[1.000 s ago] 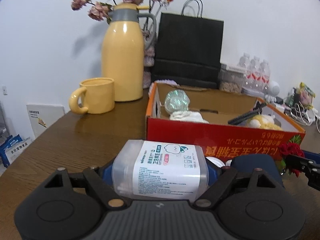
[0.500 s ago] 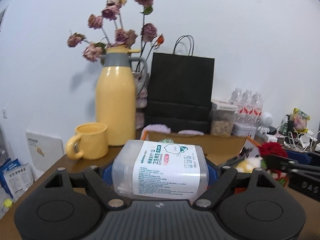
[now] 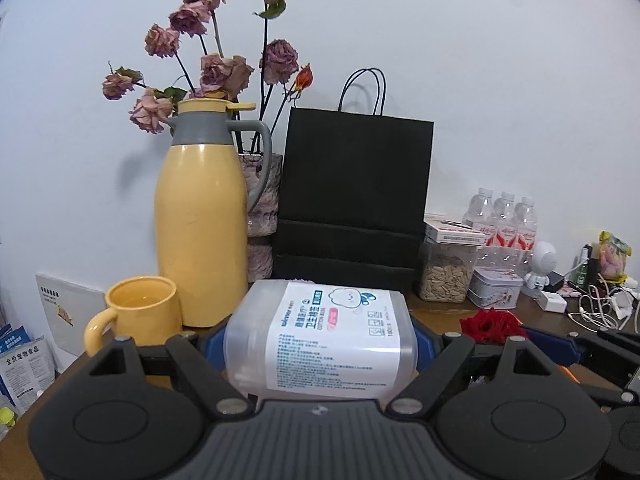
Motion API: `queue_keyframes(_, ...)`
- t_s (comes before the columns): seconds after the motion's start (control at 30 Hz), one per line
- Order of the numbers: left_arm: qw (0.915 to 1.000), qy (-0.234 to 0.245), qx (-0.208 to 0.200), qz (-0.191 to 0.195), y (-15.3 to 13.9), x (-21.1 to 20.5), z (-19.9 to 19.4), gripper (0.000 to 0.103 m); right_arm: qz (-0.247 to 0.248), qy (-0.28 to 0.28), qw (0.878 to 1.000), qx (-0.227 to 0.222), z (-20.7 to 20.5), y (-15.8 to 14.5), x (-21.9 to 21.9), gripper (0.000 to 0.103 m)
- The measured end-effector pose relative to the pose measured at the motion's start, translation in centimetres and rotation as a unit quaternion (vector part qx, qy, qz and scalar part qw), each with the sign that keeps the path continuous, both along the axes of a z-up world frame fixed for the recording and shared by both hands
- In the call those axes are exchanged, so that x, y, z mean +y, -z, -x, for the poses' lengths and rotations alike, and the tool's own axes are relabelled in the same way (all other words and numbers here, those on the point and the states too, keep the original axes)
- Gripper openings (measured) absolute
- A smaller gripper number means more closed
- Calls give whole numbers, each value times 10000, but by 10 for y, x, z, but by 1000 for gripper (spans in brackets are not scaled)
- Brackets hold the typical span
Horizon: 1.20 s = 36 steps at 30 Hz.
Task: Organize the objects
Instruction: 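Carry the bottle and rose over the box and open both tools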
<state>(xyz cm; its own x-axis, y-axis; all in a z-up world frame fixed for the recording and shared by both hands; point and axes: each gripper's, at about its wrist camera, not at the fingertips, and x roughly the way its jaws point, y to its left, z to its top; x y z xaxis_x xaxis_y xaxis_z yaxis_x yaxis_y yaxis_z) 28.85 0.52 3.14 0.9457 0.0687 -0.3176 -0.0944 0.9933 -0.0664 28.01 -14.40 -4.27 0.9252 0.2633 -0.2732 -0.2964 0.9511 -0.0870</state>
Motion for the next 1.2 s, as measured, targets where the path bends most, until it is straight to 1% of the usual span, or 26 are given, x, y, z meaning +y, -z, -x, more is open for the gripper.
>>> queue_keyframes(0.17,10000,22,93,-15,8,-1,-28,83,23,41,10000,86,-24,7,3,34)
queue_keyframes(0.37,9997,98,213,-73,15,0,-52,83,73,45,9996,261,-45,14,2,34)
queue_keyframes(0.47,9995,164,258,-87,19,1,-59,83,91,66,9994,341,-52,16,1,37)
queue_keyframes(0.5,9995,161,255,-107,19,1,-61,84,98,82,9992,368,-54,17,1,40)
queue_keyframes(0.53,9994,170,252,-137,21,0,-62,88,103,93,9991,397,-55,18,1,43)
queue_keyframes(0.57,9994,189,246,-144,21,1,-63,91,109,113,9989,441,-57,19,0,51)
queue_keyframes(0.6,9995,194,233,-130,21,1,-63,98,104,129,9988,465,-57,19,-1,62)
queue_keyframes(0.63,9996,195,203,-98,22,3,-63,103,88,140,9987,477,-58,20,-2,77)
queue_keyframes(0.67,9996,190,181,-65,22,4,-62,103,70,152,9987,483,-57,20,-3,85)
queue_keyframes(0.7,9997,183,176,-23,22,5,-61,103,57,153,9987,475,-56,20,-4,96)
queue_keyframes(0.73,9997,188,182,34,22,6,-61,103,43,150,9989,452,-55,19,-5,103)
queue_keyframes(0.83,9995,178,211,179,22,10,-59,103,-36,163,9991,389,-50,17,-7,103)
queue_keyframes(0.93,9996,135,197,153,22,10,-57,103,-87,179,9990,403,-48,15,-10,103)
queue_keyframes(1.2,9998,126,52,163,21,10,-45,103,-5,230,9993,295,-37,12,-12,103)
